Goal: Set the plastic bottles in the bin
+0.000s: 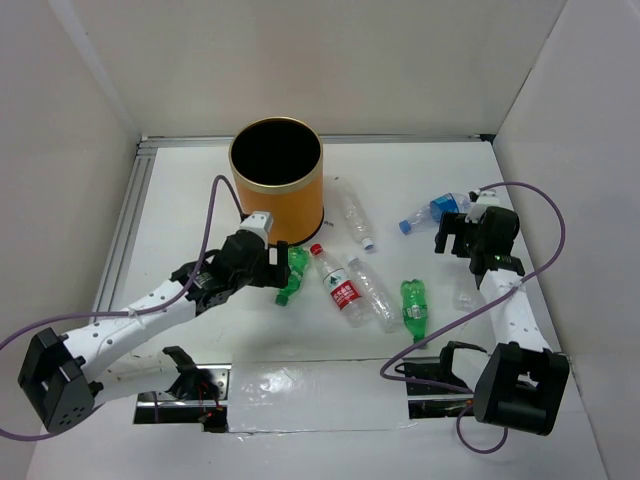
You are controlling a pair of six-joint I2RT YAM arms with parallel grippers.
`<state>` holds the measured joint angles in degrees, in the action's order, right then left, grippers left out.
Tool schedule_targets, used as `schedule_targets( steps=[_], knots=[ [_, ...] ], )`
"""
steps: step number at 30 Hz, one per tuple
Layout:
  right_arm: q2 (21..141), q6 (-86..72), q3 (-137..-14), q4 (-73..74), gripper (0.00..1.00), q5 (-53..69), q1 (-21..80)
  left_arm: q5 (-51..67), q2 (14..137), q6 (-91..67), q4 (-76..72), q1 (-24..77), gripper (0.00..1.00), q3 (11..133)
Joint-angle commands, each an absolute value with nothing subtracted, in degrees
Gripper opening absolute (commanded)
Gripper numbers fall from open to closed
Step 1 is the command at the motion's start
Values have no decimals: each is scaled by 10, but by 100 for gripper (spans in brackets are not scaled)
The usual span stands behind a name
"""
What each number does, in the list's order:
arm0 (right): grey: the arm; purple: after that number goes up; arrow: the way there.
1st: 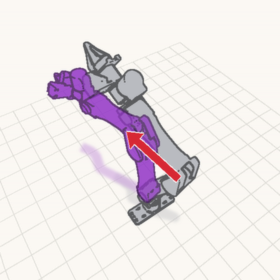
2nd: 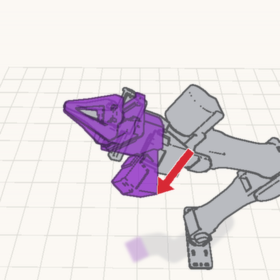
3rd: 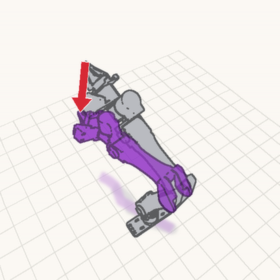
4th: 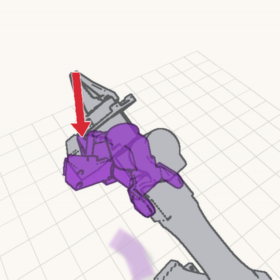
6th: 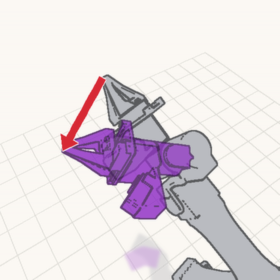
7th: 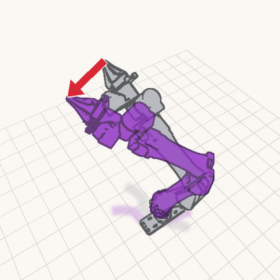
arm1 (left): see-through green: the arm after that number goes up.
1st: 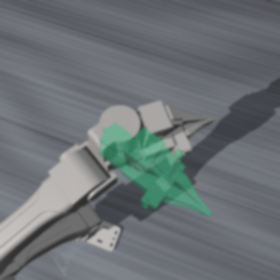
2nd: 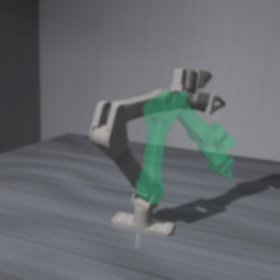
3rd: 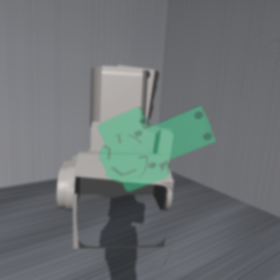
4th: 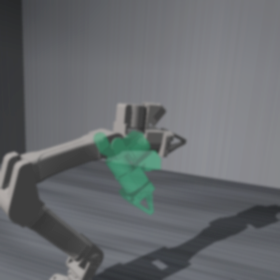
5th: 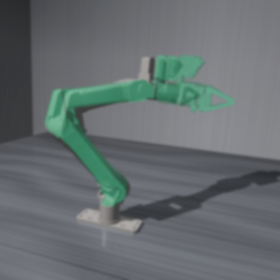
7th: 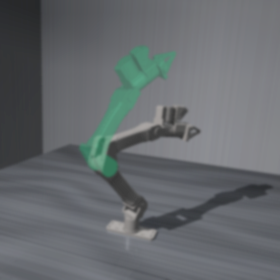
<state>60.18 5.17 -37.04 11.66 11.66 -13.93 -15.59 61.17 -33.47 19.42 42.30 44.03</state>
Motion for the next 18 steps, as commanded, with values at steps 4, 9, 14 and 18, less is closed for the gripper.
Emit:
schedule_targets(
  steps=[4,9,14,18],
  knots=[
    [588,67,-374,123,100,120,-143,-167,641,-340,161,434,100,430],
    [593,104,-369,134,100,142,-149,-167,664,-335,149,434,100,425],
    [593,127,-364,141,100,149,-154,-167,695,-335,143,439,100,419],
    [593,140,-364,148,43,168,-159,-180,730,-335,137,439,91,431]
  ],
)
